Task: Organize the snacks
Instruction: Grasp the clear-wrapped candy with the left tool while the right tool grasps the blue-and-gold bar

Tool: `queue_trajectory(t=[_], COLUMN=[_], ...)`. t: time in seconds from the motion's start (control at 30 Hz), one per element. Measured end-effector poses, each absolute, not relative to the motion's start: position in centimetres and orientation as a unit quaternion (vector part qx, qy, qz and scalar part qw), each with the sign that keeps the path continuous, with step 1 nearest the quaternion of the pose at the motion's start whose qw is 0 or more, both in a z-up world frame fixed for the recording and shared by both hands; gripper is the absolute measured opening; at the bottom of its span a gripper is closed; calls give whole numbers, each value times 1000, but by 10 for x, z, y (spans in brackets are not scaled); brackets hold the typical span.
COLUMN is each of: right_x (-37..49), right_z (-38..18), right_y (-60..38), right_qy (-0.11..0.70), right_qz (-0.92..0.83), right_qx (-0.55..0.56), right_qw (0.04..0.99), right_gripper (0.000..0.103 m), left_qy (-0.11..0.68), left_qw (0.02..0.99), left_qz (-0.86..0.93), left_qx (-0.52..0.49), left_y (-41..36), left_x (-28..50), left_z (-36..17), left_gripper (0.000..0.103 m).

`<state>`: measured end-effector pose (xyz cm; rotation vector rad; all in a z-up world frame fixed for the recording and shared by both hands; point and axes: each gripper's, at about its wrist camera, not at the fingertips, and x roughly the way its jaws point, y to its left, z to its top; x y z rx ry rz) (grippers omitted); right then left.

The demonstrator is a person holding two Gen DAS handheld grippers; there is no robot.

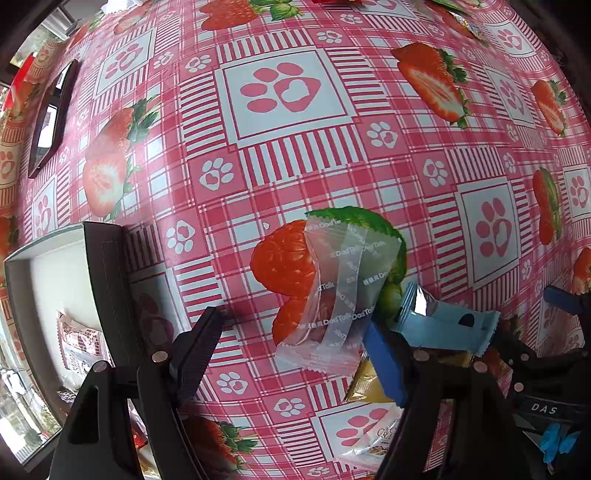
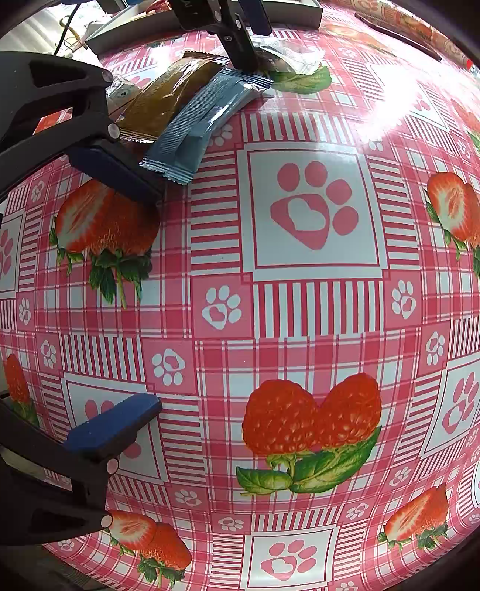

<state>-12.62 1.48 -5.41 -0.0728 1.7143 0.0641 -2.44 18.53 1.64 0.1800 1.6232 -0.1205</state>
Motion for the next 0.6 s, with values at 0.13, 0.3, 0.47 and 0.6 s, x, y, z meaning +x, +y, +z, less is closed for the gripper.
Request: queue_trajectory(t=[0.13, 0.3, 0.47, 0.6], right_x=[-126, -126, -126, -126], right_z=[-54, -53, -53, -52], right_y=[15, 15, 15, 15], right_qy=[755, 753, 752, 750], right_qz=[28, 28, 27, 26], right_qx=[-32, -31, -29, -29], right_qw=[654, 656, 658, 660], right_gripper=[103, 103, 103, 103], left_qy=[724, 723, 722, 719], left_qw=[683, 684, 685, 688], left_qz=[-55, -56, -55, -56], left_qx=[80, 82, 83, 86], left_y=[185, 185, 185, 183], left_x=[-25, -24, -24, -24], left_z=[16, 13, 13, 15], left_gripper=[80, 81, 82, 83])
